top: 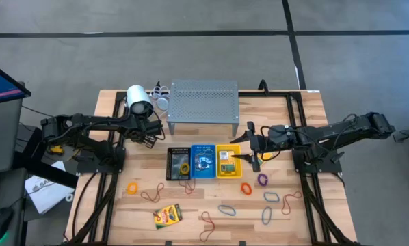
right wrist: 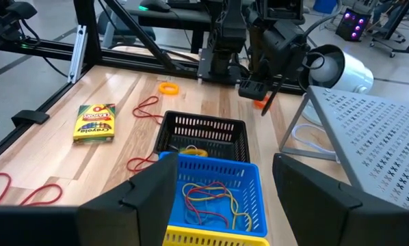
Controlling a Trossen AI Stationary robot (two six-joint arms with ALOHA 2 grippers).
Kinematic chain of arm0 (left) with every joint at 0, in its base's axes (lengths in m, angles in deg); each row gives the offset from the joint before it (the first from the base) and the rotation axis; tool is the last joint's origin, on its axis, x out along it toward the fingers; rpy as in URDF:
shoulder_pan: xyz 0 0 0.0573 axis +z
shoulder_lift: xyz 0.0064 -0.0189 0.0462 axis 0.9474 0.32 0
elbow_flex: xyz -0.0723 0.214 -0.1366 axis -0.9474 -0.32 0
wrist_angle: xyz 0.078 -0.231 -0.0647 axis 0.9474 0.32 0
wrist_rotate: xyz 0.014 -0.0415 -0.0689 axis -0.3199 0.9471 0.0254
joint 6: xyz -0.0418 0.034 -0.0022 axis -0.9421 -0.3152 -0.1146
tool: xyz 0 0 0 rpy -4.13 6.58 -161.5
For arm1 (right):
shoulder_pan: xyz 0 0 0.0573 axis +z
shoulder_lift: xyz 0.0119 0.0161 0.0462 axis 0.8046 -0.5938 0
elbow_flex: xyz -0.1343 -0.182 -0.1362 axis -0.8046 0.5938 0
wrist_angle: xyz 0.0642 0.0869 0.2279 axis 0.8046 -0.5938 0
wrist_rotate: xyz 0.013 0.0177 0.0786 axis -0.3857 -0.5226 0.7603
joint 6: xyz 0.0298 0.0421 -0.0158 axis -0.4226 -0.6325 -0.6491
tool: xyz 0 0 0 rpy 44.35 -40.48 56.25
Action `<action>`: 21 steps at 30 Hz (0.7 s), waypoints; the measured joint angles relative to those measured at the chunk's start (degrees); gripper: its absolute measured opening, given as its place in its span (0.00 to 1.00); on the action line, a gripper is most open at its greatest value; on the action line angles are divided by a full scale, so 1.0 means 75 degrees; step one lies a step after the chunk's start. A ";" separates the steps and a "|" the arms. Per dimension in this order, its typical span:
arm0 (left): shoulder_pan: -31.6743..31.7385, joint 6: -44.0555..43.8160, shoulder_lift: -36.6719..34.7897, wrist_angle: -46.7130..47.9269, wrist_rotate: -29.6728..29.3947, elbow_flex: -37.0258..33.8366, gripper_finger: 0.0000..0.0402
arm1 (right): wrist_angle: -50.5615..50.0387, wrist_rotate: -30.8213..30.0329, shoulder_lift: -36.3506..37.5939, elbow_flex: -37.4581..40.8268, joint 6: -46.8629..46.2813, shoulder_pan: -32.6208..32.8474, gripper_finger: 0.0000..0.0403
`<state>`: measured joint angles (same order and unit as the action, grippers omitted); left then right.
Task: Pick & Place Office Desk Supplies
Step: Put the orange spring keychain into the black basket
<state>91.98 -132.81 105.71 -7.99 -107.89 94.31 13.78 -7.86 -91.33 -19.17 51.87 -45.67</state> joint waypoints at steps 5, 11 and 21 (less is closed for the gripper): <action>0.0000 0.0009 0.0000 -0.0080 0.0003 -0.0007 0.03 | -0.0001 0.0000 0.0000 0.0000 0.0001 0.0000 0.58; 0.0003 0.0017 -0.0003 -0.0425 0.0053 -0.0338 0.03 | -0.0003 0.0000 0.0000 0.0000 0.0008 0.0000 0.58; 0.0003 0.0003 -0.0003 -0.0942 0.0114 -0.0621 0.03 | -0.0003 0.0000 0.0000 0.0000 0.0023 0.0000 0.58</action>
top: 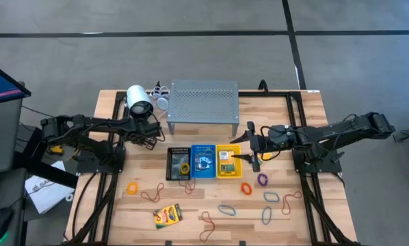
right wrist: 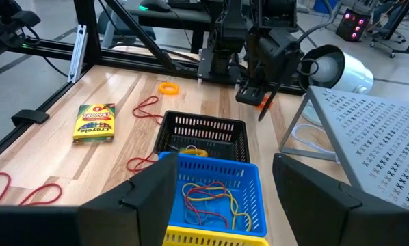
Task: Pick & Place Office Desk Supplies
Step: Put the orange spring keychain into the black basket
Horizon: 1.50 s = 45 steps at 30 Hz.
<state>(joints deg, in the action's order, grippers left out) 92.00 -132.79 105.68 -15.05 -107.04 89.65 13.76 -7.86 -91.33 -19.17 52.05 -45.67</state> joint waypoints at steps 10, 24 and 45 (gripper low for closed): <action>0.0005 0.0452 -0.0008 -0.0771 0.0627 -0.0268 0.03 | -0.0012 0.0000 0.0000 0.0000 -0.0085 0.0000 0.58; 0.0004 0.1488 -0.0628 -0.0672 0.3356 -0.0298 0.03 | -0.0015 0.0000 0.0000 0.0000 -0.0140 0.0000 0.58; -0.0522 0.1605 -0.1711 -0.1238 0.5014 -0.0291 0.03 | 0.0007 0.0009 0.0000 0.0000 -0.0140 0.0009 0.58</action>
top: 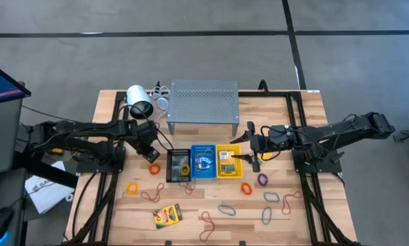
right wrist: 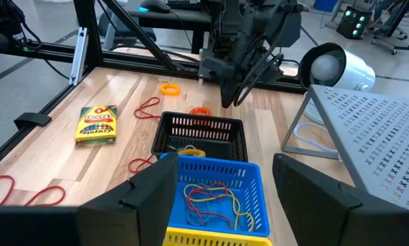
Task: Pick & Place Office Desk Supplies
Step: Put the orange spring keychain into the black basket
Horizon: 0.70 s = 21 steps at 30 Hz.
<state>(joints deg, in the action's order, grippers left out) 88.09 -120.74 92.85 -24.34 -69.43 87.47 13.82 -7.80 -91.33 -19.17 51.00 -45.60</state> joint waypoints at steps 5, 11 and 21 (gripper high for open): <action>0.0000 0.0310 -0.0045 -0.0012 0.1030 0.0004 0.03 | -0.0001 0.0000 0.0003 0.0000 0.0000 0.0000 0.58; 0.0000 0.0606 -0.0405 -0.0753 0.2818 0.0009 0.03 | 0.0002 -0.0002 0.0001 0.0000 0.0003 0.0003 0.58; -0.0644 0.0213 -0.2305 -0.4779 0.4026 0.0015 0.03 | 0.0043 -0.0003 0.0000 0.0000 0.0000 -0.0020 0.58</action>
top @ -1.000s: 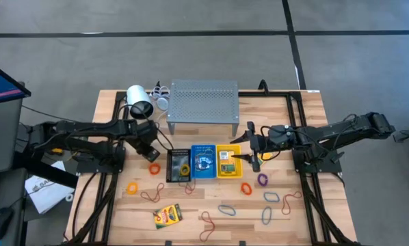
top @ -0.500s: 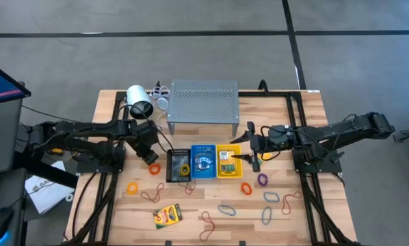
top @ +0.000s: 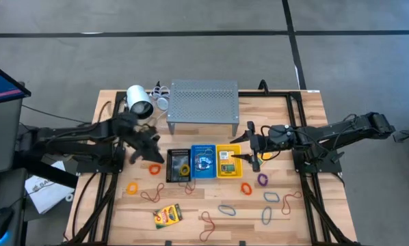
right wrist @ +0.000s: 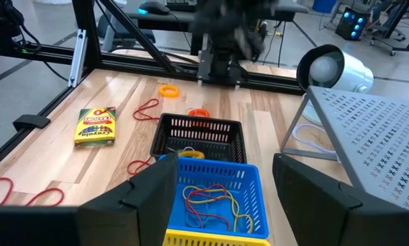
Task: Pick & Place Office Desk Supplies
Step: Put the orange spring keychain into the black basket
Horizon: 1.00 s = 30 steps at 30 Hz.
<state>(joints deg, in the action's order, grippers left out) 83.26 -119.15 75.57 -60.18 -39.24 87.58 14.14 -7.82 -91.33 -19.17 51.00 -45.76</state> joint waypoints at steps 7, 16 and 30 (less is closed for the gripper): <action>-0.0974 0.0730 -0.1242 -0.2699 -0.0426 0.0003 0.03 | 0.0020 -0.0003 0.0000 0.0000 0.0000 0.0000 0.58; -0.1877 0.3619 -0.1446 -0.3597 -0.2304 0.0006 0.03 | 0.0282 -0.0006 0.0000 -0.0003 -0.0064 0.0000 0.58; -0.1883 0.4783 -0.1224 -0.2662 -0.5313 -0.0006 0.38 | 0.0361 -0.0007 0.0001 -0.0003 -0.0662 0.0000 0.58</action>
<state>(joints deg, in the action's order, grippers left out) 69.14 -83.27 66.38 -80.14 -79.08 87.53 16.84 -7.87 -91.32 -19.19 46.04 -45.76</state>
